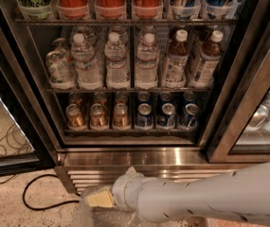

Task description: Pick orange can from bottom shelf of fridge

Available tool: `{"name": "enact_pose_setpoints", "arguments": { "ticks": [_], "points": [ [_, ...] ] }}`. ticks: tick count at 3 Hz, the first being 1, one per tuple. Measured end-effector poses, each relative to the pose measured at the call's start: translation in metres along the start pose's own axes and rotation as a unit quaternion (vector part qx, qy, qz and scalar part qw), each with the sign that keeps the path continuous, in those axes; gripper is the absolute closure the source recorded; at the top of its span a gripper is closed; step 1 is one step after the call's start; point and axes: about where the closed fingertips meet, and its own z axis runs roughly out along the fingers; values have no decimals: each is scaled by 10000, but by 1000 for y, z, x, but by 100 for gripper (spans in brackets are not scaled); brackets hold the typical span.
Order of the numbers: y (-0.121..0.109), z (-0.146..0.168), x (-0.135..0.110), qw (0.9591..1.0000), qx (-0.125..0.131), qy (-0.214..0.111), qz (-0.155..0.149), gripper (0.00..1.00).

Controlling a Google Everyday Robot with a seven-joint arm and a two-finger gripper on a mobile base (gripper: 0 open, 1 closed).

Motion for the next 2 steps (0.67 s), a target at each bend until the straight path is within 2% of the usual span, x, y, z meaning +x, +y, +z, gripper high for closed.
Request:
{"name": "enact_pose_setpoints", "arguments": {
  "ticks": [1, 2],
  "points": [
    [2, 45, 24, 9987, -16, 396, 317, 0],
    [20, 54, 23, 9984, -165, 487, 226, 0]
  ]
}}
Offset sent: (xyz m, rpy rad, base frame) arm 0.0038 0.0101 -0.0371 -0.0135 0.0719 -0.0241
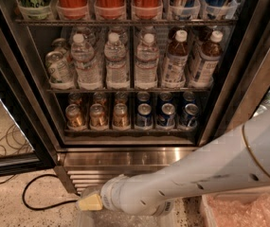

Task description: Pick orange can from bottom shelf of fridge

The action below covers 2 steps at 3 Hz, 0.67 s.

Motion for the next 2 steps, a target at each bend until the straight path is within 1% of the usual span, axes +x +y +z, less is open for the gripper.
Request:
{"name": "enact_pose_setpoints", "arguments": {
  "ticks": [1, 2],
  "points": [
    [10, -2, 12, 10000, 75, -15, 23, 0],
    [11, 23, 6, 9991, 164, -323, 199, 0]
  ]
}}
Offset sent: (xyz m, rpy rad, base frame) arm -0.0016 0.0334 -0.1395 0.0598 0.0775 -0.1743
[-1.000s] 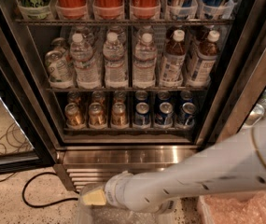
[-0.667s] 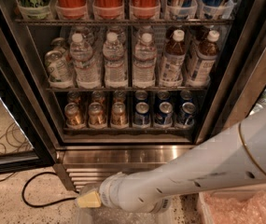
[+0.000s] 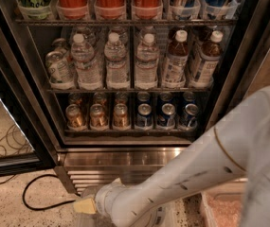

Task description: Pick orange can from bottom shelf of fridge

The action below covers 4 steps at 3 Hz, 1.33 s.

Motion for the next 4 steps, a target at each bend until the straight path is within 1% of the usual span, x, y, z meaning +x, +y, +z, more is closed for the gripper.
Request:
{"name": "enact_pose_setpoints", "arguments": {
  "ticks": [1, 2, 3, 4],
  "points": [
    [-22, 53, 7, 9994, 187, -72, 288, 0],
    [-64, 114, 24, 9959, 483, 139, 758, 0],
    [-103, 141, 42, 9872, 905, 96, 1312, 0],
    [-118, 137, 39, 9791, 1275, -194, 1570, 0]
  ]
}}
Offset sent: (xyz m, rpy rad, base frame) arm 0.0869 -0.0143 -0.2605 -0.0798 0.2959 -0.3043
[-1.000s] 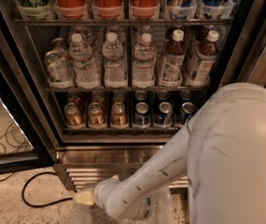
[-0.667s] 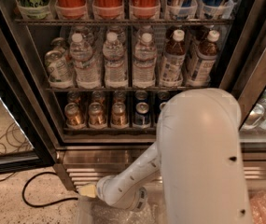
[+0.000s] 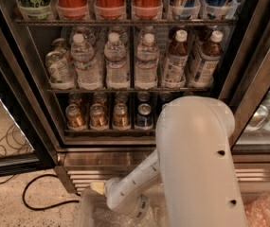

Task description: Pick orange can from bottom shelf of fridge

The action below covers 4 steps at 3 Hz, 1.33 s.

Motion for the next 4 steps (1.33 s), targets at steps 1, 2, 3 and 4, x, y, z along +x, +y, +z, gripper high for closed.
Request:
{"name": "enact_pose_setpoints", "arguments": {
  "ticks": [1, 2, 3, 4],
  "points": [
    [24, -50, -37, 9982, 100, -506, -322, 0],
    [28, -63, -61, 9969, 100, -721, -312, 0],
    [28, -63, -61, 9969, 100, -721, -312, 0],
    [32, -67, -60, 9955, 61, -897, -312, 0]
  ]
}}
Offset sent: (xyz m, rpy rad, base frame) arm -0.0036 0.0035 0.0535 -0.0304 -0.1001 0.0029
